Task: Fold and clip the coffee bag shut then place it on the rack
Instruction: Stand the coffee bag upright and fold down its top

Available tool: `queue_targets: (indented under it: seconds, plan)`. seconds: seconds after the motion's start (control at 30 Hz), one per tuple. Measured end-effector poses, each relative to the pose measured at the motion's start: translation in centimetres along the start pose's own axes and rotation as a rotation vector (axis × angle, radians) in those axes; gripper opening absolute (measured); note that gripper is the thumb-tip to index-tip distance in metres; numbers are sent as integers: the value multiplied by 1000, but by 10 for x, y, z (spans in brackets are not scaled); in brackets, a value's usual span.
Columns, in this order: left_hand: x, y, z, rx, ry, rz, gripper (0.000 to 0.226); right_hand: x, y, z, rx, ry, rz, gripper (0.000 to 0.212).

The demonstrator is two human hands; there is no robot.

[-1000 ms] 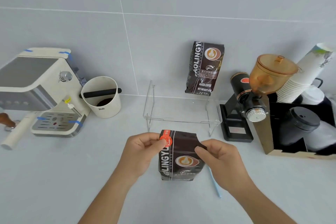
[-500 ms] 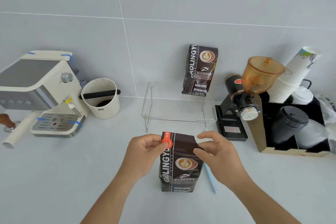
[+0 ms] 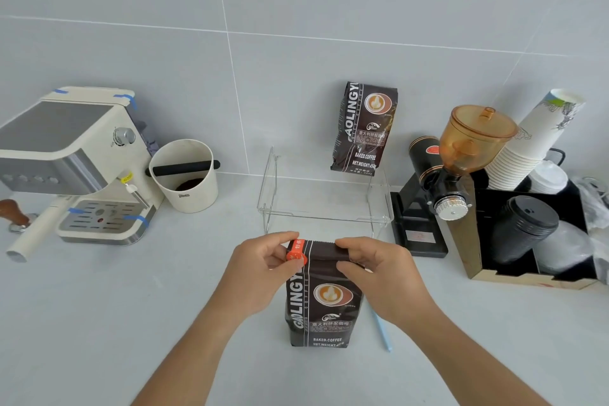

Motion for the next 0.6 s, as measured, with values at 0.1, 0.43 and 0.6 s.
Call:
queue_targets:
  seconds: [0.1, 0.43, 0.6]
  plan:
    - [-4, 1, -1, -75, -17, -2, 29, -2, -2, -1, 42, 22, 38, 36]
    - [-7, -1, 4, 1, -15, 4, 8, -4, -5, -1, 165, 45, 81, 10]
    - [-9, -9, 7, 124, 32, 86, 7, -3, -7, -7, 43, -61, 78, 16]
Point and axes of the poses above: each hand's wrist, its own x-axis away from the middle knuckle, its own y-axis out of the back of the hand, z = x × y, the point moved 8 cm from there along -x, towards the middle knuckle, and after that the axes turned 13 degrees about y, right-handed, at the moved point
